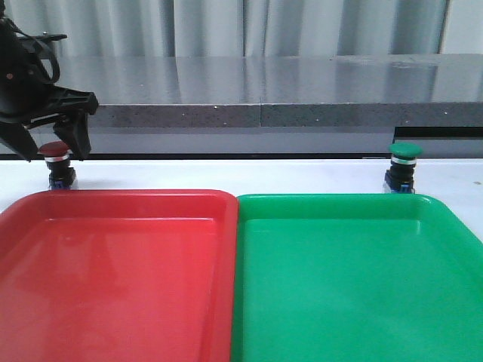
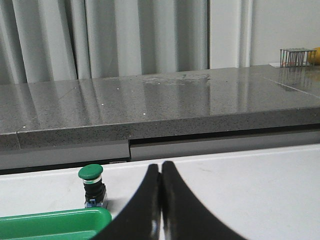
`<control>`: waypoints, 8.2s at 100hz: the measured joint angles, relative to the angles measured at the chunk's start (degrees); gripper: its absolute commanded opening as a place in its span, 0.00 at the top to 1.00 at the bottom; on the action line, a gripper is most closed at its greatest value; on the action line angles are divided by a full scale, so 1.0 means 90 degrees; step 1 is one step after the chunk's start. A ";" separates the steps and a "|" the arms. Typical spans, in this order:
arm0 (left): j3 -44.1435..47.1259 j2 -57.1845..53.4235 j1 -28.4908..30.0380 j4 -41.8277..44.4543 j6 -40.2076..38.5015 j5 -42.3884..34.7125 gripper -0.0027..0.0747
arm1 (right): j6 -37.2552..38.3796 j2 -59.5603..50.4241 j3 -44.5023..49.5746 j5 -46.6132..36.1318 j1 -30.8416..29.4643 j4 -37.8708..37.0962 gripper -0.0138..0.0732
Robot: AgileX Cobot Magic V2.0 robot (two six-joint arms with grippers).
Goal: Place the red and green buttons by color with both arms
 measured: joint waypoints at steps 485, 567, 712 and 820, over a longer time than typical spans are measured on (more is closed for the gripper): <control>0.8710 -1.1784 0.0338 0.1010 -0.0502 -0.4012 0.99 | 0.0009 0.0000 0.0000 0.0010 0.0000 0.0000 0.91; 0.9318 -1.2606 0.0439 0.0579 0.0000 -0.4129 0.99 | -0.0002 0.0000 0.0000 0.0010 0.0000 0.0000 0.91; 0.9318 -1.2606 0.0439 0.0579 0.0000 -0.4129 0.99 | -0.0002 0.0954 -0.3277 0.4256 0.0000 -0.0035 0.91; 0.9318 -1.2606 0.0439 0.0579 0.0000 -0.4129 0.99 | 0.0027 0.7443 -0.7156 0.5247 0.1107 0.0042 0.08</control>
